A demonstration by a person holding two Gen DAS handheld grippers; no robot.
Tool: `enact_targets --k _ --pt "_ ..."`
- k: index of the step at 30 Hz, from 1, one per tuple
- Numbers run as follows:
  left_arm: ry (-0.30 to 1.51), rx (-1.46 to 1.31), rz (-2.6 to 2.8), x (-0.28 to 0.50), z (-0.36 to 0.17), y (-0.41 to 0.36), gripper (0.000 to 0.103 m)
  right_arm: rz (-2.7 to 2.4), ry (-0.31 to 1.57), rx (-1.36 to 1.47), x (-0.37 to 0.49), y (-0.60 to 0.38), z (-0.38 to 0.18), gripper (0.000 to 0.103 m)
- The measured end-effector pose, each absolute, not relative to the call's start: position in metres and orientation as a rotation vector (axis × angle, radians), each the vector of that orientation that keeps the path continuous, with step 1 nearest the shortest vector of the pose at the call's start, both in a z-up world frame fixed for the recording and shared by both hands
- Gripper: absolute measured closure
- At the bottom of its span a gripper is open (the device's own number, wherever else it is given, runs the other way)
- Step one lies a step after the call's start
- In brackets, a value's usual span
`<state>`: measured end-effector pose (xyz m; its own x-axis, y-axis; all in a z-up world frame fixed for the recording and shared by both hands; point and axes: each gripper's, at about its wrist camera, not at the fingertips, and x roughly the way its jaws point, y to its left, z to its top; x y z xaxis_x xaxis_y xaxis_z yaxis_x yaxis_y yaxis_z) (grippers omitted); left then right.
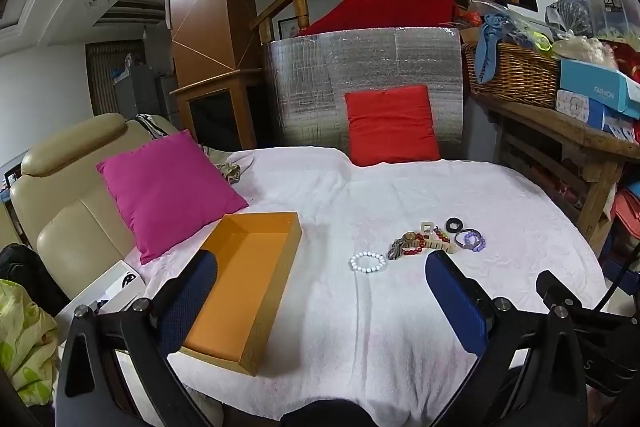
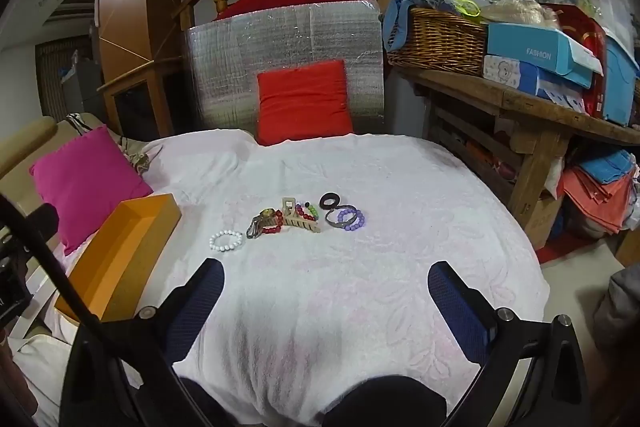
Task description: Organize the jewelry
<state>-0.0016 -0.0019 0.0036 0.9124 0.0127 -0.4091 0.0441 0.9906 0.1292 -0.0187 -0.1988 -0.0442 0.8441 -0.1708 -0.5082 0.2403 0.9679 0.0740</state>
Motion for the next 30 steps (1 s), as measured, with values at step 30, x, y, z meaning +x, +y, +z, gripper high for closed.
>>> enact_targets --k 30 --pt "0.437 0.113 -0.009 0.001 -0.003 0.008 0.000 -0.193 0.571 0.137 -0.013 -0.181 -0.052 0.000"
